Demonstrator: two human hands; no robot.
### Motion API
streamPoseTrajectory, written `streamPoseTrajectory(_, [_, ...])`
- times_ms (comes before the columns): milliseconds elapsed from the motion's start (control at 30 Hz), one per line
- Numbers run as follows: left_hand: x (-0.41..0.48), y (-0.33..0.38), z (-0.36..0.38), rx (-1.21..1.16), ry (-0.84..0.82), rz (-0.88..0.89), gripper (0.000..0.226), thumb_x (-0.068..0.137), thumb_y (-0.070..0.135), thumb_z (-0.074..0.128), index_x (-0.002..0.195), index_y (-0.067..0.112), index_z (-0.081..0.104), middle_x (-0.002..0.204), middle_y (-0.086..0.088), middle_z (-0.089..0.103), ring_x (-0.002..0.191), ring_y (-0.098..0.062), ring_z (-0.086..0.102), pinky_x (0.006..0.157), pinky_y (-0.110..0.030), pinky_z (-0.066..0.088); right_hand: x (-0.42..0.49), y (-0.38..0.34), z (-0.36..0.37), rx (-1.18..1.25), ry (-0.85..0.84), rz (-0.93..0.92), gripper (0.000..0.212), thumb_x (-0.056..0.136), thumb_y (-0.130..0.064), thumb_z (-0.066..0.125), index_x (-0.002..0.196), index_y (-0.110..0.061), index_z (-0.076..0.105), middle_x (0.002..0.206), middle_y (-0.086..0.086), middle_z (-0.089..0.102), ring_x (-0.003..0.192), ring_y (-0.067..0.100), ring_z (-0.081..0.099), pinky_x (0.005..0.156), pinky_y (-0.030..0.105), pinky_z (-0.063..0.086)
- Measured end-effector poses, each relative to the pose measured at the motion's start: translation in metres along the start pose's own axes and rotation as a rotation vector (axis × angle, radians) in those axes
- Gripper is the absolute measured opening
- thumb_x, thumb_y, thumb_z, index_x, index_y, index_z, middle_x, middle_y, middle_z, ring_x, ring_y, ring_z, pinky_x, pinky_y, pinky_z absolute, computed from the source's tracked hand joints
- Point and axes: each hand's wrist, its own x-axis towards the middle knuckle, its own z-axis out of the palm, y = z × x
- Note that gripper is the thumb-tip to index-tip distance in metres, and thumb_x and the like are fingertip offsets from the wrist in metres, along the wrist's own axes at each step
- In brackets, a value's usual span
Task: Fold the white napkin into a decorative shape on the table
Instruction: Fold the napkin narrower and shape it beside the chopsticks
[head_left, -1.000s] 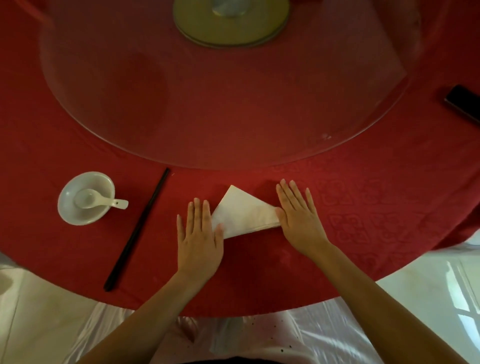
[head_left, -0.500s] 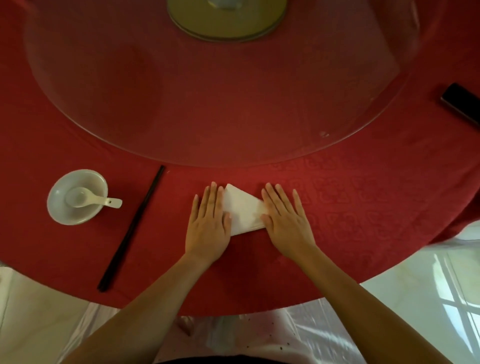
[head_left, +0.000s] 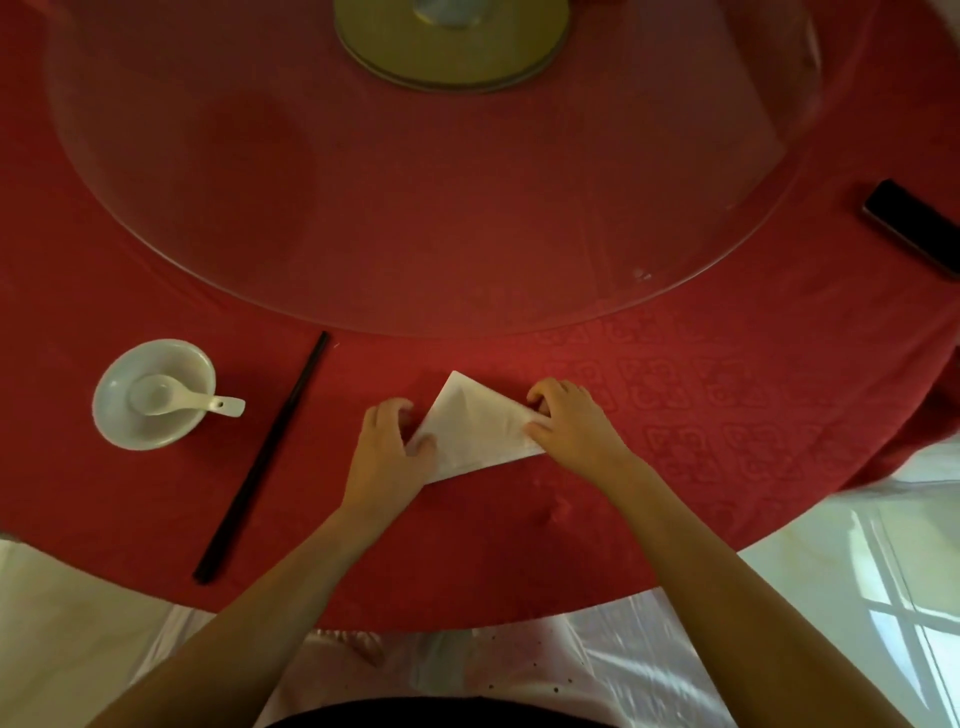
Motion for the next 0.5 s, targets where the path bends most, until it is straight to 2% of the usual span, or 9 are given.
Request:
streamPoseTrajectory(100, [0.013,0.005,-0.019,-0.048,-0.279,-0.166,0.035,0.083,0.024,0.060,0.116,0.014,0.054,0.110,-0.001,0.058,0.093,-0.014,0.054,0.075,-0.027,0.043,0.006,-0.006,-0.009,0.099,-0.103,0.036,0.027,0.076,-0.009,0.057,0.104,-0.011,0.057,0.085,0.001,0.055,0.082,0.018,0.052,0.073,0.037,0.045])
streamPoseTrajectory(167, [0.015,0.005,-0.029,-0.072,-0.446,-0.144,0.028,0.082,0.024,0.061,0.109,0.016,0.059,0.102,0.001,0.062,0.089,-0.015,0.059,0.071,-0.027,0.047,0.006,-0.007,-0.012,0.090,-0.109,0.017,0.019,0.075,-0.007,0.057,0.094,-0.008,0.062,0.082,0.002,0.057,0.078,0.019,0.053,0.069,0.035,0.045])
streamPoseTrajectory(200, [0.016,0.005,-0.035,-0.029,-0.439,-0.072,0.024,0.081,0.023,0.063,0.104,0.016,0.060,0.098,0.001,0.063,0.087,-0.015,0.059,0.069,-0.026,0.045,0.004,-0.007,-0.013,0.086,-0.096,-0.014,0.015,0.075,-0.008,0.058,0.090,-0.006,0.063,0.083,0.004,0.058,0.079,0.021,0.053,0.069,0.033,0.044])
streamPoseTrajectory(267, [0.020,0.005,-0.047,0.063,-0.315,0.090,0.019,0.080,0.020,0.066,0.097,0.015,0.063,0.090,0.004,0.063,0.081,-0.013,0.056,0.063,-0.021,0.038,-0.002,-0.009,-0.017,0.138,-0.075,-0.061,0.006,0.077,-0.012,0.060,0.083,-0.009,0.059,0.082,0.003,0.058,0.077,0.018,0.051,0.064,0.022,0.040])
streamPoseTrajectory(333, [0.028,0.007,-0.062,0.024,-0.193,0.171,0.017,0.078,0.016,0.067,0.094,0.016,0.065,0.085,0.007,0.063,0.079,-0.010,0.056,0.062,-0.013,0.034,-0.012,-0.017,-0.025,0.251,-0.066,-0.074,0.011,0.079,-0.017,0.062,0.077,-0.018,0.051,0.075,-0.005,0.055,0.066,0.008,0.048,0.056,0.014,0.038])
streamPoseTrajectory(400, [0.038,0.013,-0.074,-0.024,-0.106,0.194,0.017,0.075,0.011,0.067,0.092,0.016,0.066,0.084,0.008,0.063,0.079,-0.010,0.056,0.061,-0.010,0.035,-0.021,-0.030,-0.031,0.297,-0.037,-0.108,0.022,0.078,-0.020,0.063,0.071,-0.027,0.043,0.067,-0.009,0.052,0.055,0.000,0.043,0.053,0.013,0.038])
streamPoseTrajectory(500, [0.049,0.028,-0.086,-0.010,-0.020,0.263,0.017,0.071,0.011,0.062,0.086,0.012,0.070,0.082,0.004,0.065,0.079,-0.014,0.058,0.068,-0.020,0.035,-0.033,-0.058,-0.032,0.230,-0.002,-0.181,0.030,0.075,-0.024,0.060,0.064,-0.031,0.033,0.058,-0.011,0.043,0.048,0.001,0.040,0.048,0.018,0.034])
